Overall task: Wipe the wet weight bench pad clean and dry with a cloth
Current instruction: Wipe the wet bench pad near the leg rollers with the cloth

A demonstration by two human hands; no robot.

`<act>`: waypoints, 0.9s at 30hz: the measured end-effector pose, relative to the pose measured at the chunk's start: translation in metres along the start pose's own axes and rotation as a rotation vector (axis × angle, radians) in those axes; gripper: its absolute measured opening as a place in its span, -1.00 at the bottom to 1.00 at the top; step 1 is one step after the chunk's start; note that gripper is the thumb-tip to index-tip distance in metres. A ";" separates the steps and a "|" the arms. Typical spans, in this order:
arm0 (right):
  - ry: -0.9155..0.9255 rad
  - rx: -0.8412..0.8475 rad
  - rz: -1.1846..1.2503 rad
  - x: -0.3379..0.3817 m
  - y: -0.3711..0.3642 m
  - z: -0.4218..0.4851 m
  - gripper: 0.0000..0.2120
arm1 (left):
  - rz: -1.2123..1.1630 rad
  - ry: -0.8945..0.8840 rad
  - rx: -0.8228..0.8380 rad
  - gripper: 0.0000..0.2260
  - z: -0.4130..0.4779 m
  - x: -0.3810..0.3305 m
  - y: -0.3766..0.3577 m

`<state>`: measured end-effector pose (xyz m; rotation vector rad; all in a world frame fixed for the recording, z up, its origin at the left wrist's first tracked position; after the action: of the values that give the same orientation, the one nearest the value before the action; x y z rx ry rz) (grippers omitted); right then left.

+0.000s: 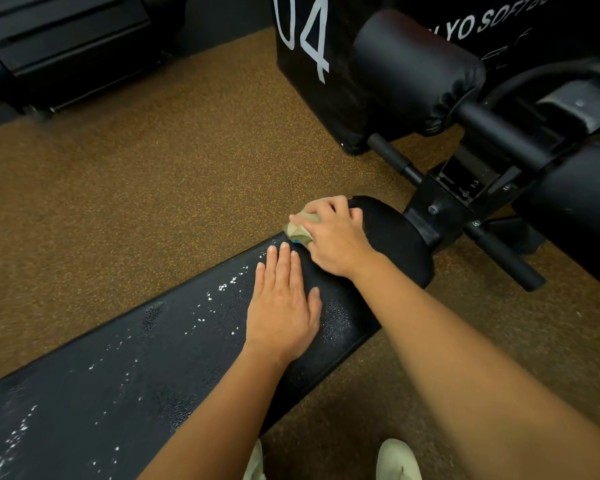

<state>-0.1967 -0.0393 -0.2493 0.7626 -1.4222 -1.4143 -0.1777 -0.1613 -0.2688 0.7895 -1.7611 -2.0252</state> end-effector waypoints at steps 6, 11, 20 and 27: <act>-0.121 -0.038 -0.078 -0.004 0.004 -0.004 -0.48 | 0.037 0.055 0.022 -0.34 -0.017 0.022 0.003; 0.084 0.004 0.005 0.010 0.000 -0.024 -0.45 | 0.038 0.114 0.025 -0.32 -0.023 0.028 0.005; 0.090 -0.016 0.001 0.040 0.000 -0.027 -0.48 | 0.019 0.073 -0.013 -0.36 -0.024 0.034 0.007; -0.006 -0.029 -0.013 0.039 -0.001 -0.016 -0.48 | 0.017 0.023 -0.008 -0.37 -0.026 0.041 0.010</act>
<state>-0.1957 -0.0808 -0.2446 0.7512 -1.4013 -1.4456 -0.1952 -0.2078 -0.2683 0.7893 -1.7397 -2.0029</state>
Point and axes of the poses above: each hand's wrist, its own z-axis towards the middle knuckle, its own y-axis out of the back of the hand, x = y × z, the point moved 9 cm from there along z, towards the middle knuckle, and after that the axes turned 8 degrees about -x, right-handed, at the moved point
